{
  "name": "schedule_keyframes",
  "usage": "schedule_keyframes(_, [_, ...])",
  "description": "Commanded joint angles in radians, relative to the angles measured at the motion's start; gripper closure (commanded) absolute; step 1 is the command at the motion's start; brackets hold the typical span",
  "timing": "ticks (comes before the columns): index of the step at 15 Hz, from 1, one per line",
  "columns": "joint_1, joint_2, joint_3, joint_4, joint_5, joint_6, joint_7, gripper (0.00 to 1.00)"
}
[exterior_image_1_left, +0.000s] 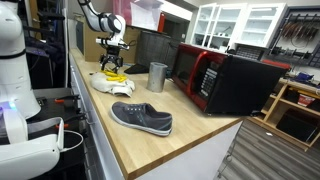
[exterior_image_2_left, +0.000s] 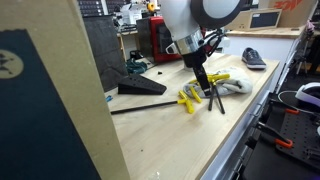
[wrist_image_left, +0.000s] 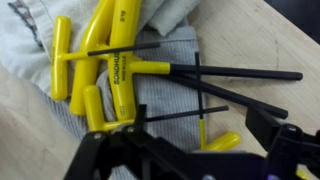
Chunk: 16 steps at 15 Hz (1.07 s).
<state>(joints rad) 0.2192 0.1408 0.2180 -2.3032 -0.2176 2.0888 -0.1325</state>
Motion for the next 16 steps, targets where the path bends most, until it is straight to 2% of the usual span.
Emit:
schedule_keyframes(1, [0.003, 0.024, 0.003, 0.038, -0.006, -0.013, -0.025, 0.04])
schedule_keyframes(2, [0.003, 0.027, 0.003, 0.040, -0.007, -0.011, -0.027, 0.28])
schedule_keyframes(4, [0.003, 0.031, 0.005, 0.046, -0.005, -0.011, -0.028, 0.31])
schedule_keyframes(12, [0.005, 0.041, 0.008, 0.063, 0.003, -0.013, -0.029, 0.93])
schedule_keyframes(13, [0.005, 0.041, 0.009, 0.064, 0.003, -0.013, -0.029, 0.99])
schedule_keyframes(16, [0.008, 0.041, 0.010, 0.063, 0.002, -0.012, -0.028, 1.00])
